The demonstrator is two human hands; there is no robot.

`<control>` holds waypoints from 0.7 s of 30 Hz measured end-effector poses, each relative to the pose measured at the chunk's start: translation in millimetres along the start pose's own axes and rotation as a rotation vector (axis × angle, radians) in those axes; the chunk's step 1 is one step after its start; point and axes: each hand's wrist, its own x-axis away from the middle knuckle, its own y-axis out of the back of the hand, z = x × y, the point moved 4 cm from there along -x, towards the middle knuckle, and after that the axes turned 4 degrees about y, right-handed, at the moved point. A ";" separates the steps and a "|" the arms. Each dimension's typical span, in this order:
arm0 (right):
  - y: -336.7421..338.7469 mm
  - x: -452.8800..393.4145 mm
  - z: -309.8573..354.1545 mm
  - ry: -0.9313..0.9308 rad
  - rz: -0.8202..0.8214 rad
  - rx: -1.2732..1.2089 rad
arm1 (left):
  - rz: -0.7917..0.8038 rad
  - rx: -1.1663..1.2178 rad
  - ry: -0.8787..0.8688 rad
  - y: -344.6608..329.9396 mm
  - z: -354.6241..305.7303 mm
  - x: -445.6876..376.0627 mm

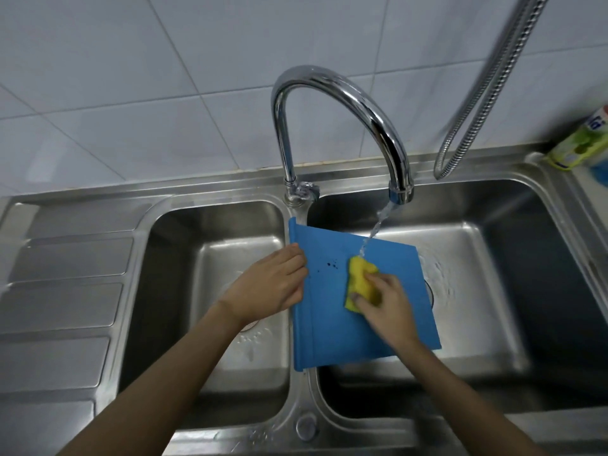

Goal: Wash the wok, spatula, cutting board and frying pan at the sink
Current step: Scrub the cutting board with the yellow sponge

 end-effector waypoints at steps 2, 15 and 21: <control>-18.2 3.7 44.7 0.233 -0.015 -0.022 | -0.005 0.007 -0.024 1.5 1.5 -1.2; 21.0 -80.3 -109.6 -0.160 0.107 0.258 | 0.030 0.006 -0.022 0.3 2.6 -3.2; 11.9 -19.3 -62.2 -0.155 0.035 0.103 | 0.039 0.026 0.028 2.7 -0.3 -4.0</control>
